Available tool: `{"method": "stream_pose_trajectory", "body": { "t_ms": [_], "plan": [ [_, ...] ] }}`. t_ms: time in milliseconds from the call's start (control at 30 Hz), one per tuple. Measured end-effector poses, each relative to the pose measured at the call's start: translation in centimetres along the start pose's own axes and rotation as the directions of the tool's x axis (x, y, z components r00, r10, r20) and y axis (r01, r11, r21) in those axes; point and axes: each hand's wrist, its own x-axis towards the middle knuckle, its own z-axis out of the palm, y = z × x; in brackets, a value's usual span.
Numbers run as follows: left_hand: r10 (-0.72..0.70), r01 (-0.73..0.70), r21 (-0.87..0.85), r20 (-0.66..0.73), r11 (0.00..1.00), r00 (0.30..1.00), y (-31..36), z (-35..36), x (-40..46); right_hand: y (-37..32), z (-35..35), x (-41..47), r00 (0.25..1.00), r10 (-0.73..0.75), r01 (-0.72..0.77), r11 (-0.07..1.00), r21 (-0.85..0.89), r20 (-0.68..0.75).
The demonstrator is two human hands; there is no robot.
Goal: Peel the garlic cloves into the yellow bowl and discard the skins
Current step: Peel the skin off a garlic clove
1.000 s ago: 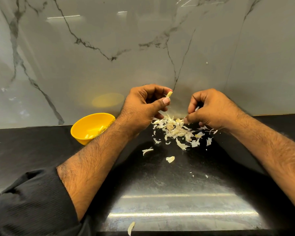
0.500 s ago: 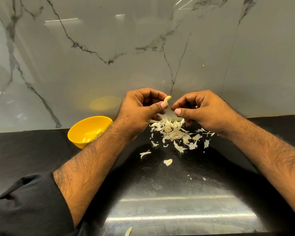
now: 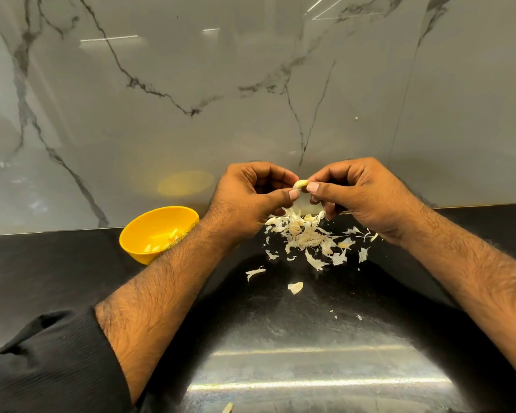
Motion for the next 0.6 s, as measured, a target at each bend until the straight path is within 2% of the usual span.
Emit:
{"method": "stream_pose_trajectory", "body": {
  "t_ms": [200, 600],
  "plan": [
    [0.02, -0.021, 0.013, 0.02, 1.0, 1.0, -0.04, -0.09, 0.0, -0.12, -0.01, 0.08, 0.996, 0.067, -0.074, 0.986, 0.15, 0.056],
    [0.096, -0.09, 0.166, -0.03, 0.982, 0.995, -0.46, -0.18, 0.27, -0.03, 0.03, 0.07, 0.994, 0.082, -0.096, 0.975, 0.202, 0.078]
  ]
}}
